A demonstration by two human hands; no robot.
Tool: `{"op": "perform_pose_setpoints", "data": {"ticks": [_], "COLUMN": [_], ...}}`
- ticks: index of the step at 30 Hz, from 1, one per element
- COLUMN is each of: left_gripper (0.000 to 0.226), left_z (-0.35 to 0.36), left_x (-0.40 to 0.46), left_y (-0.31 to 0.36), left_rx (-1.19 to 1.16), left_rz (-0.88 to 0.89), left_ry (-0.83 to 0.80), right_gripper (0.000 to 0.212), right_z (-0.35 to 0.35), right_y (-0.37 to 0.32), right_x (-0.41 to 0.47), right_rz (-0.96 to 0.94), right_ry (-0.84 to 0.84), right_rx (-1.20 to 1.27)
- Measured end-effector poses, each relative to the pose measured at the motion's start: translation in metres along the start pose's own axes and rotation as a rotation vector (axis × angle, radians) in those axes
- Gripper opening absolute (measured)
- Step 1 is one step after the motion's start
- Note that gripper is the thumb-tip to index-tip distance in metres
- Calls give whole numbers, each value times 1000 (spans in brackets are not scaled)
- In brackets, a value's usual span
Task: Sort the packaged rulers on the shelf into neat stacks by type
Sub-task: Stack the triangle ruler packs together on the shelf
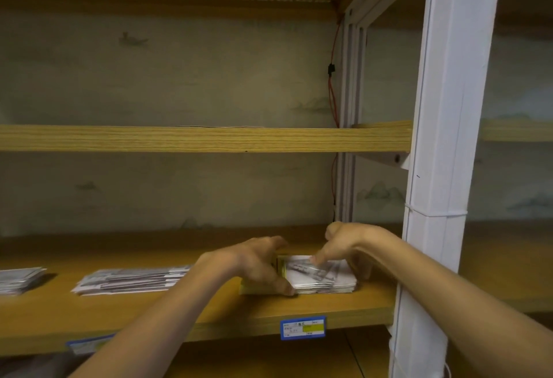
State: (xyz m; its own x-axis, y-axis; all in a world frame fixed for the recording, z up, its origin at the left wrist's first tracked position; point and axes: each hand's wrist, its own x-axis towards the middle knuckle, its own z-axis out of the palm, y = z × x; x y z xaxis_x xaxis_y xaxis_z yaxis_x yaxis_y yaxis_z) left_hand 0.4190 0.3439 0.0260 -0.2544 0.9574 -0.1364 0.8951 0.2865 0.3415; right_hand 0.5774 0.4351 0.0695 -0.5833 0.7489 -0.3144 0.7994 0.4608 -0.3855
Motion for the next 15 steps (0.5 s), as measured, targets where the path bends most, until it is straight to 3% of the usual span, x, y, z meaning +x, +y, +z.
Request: {"op": "perform_pose_setpoints", "data": {"ticks": [5, 9, 13, 15], "left_gripper": [107, 110, 96, 88], "left_z": [-4, -5, -8, -10], "left_x": [9, 17, 21, 22], "left_y": [5, 8, 9, 8], "left_rx": [-2, 82, 117, 118], "left_rz": [10, 2, 4, 11], "left_ry": [-95, -144, -197, -216], "right_gripper": [99, 112, 110, 97], "right_z": [-11, -8, 0, 0], "right_y": [6, 1, 0, 2], "right_x": [11, 17, 26, 30], "right_rz": [-62, -93, -117, -138], "right_ry": [-104, -213, -251, -257], "right_rx": [-55, -254, -334, -347]}}
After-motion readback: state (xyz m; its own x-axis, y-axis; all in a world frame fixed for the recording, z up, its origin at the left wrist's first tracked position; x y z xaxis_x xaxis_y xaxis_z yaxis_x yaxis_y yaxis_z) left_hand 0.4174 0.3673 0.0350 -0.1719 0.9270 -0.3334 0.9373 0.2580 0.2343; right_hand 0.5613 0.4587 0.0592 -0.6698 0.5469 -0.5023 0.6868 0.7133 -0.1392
